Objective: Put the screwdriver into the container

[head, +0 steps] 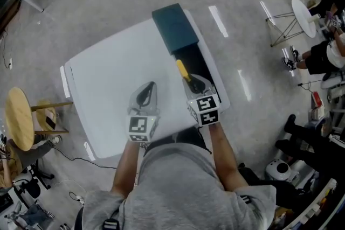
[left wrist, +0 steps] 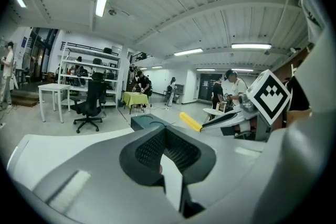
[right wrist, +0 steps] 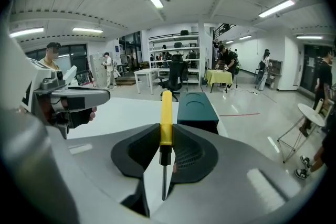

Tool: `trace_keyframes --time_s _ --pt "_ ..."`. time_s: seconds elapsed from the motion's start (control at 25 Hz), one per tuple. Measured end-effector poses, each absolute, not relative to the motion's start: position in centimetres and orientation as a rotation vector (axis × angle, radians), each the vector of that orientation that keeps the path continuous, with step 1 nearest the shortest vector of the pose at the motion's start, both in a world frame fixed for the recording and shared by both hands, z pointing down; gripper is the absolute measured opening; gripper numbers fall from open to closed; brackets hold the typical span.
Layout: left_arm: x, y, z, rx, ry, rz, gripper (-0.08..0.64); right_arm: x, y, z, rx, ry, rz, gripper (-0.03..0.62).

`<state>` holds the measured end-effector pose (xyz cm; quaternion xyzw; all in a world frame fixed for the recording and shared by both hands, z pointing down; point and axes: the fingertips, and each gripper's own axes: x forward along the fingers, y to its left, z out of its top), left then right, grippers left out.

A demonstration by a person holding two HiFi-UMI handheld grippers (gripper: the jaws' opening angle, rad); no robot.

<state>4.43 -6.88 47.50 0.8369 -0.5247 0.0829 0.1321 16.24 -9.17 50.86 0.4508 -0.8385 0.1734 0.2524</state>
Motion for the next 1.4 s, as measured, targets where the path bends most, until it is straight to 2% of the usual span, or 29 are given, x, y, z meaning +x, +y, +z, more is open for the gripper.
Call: trace_keyframes --time_s 0.44,1.4 --pt "5.9 -8.9 50.5 2.322 -1.571 0.276 0.011 19.1 -12.1 54.9 1.154 -2.234 0.549 0.075" --pt "4.7 -13.0 58.1 2.126 -1.613 0.356 0.011 17.5 -18.0 65.7 0.941 -2.138 0.686 0.075"
